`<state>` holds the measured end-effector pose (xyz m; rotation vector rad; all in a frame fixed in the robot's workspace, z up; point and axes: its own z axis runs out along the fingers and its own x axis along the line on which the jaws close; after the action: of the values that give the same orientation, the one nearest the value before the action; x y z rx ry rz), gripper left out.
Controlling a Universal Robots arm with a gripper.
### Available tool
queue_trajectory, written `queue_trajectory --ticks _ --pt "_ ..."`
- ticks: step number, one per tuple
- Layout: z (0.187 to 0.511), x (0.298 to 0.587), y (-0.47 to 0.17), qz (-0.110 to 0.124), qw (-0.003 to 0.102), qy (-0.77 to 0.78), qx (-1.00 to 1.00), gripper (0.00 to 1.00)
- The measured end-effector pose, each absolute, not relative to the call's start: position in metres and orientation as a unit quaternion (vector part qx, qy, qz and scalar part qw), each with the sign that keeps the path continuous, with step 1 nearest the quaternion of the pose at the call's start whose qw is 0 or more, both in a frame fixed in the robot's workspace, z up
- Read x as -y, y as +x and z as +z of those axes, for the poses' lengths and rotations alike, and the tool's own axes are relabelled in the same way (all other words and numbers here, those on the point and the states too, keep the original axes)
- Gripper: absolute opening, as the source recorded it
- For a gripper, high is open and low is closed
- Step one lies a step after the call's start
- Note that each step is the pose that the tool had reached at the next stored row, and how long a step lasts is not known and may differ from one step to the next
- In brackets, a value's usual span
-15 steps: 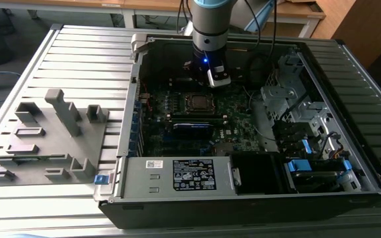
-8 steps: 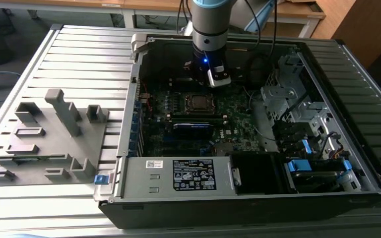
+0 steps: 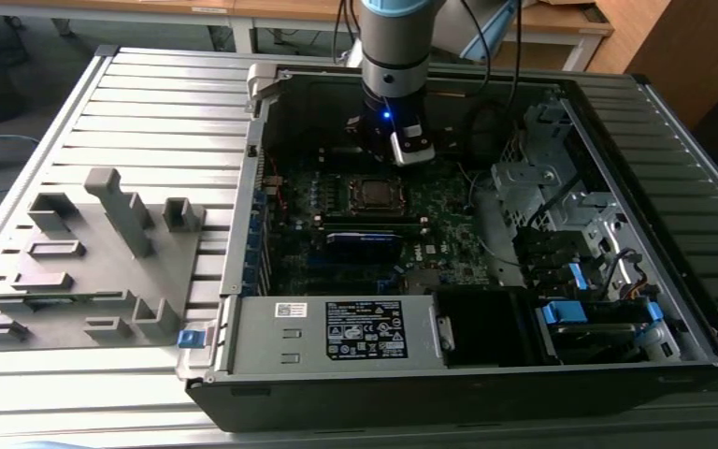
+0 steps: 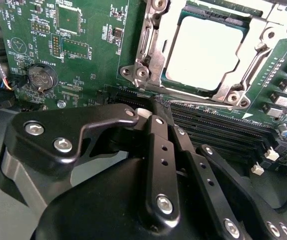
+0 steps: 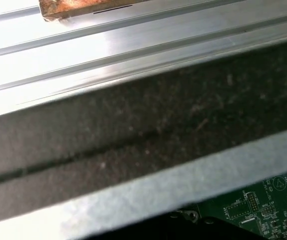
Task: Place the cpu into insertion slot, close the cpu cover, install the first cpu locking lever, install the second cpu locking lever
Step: 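Install the first cpu locking lever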
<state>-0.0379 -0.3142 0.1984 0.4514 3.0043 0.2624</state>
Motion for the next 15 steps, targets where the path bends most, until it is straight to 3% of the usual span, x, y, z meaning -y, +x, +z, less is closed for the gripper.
queue_trajectory --ticks 15 --pt "0.1981 0.3143 -0.0387 0.090 0.050 0.147 -0.984 0.11"
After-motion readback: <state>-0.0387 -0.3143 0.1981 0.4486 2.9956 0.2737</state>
